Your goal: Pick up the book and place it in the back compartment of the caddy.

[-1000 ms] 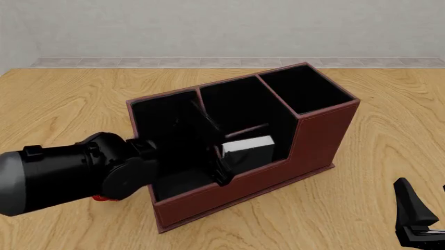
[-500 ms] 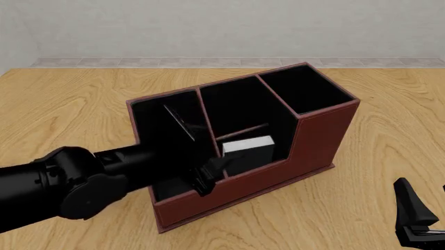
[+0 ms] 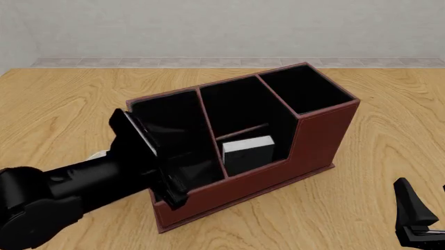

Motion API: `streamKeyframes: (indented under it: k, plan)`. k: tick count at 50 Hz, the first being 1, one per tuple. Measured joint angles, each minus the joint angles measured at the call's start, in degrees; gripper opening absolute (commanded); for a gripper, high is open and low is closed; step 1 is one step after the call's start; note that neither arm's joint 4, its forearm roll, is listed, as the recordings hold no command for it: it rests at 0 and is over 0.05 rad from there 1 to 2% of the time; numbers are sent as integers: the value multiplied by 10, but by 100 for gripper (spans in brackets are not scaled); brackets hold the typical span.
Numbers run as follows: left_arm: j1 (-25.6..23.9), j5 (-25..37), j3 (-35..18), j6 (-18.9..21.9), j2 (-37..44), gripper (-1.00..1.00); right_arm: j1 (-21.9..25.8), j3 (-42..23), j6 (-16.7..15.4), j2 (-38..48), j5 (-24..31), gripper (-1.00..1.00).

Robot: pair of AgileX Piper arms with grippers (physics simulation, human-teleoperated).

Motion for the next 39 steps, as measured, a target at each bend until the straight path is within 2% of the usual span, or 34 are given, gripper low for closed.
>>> streamKeyframes:
  k: [16, 39]
  plan:
    - [15, 37, 34, -3, -95, 100, 0, 0, -1, 0, 0, 100]
    - [59, 144, 66, 1, -259, 100, 1, 0, 0, -1, 0, 100]
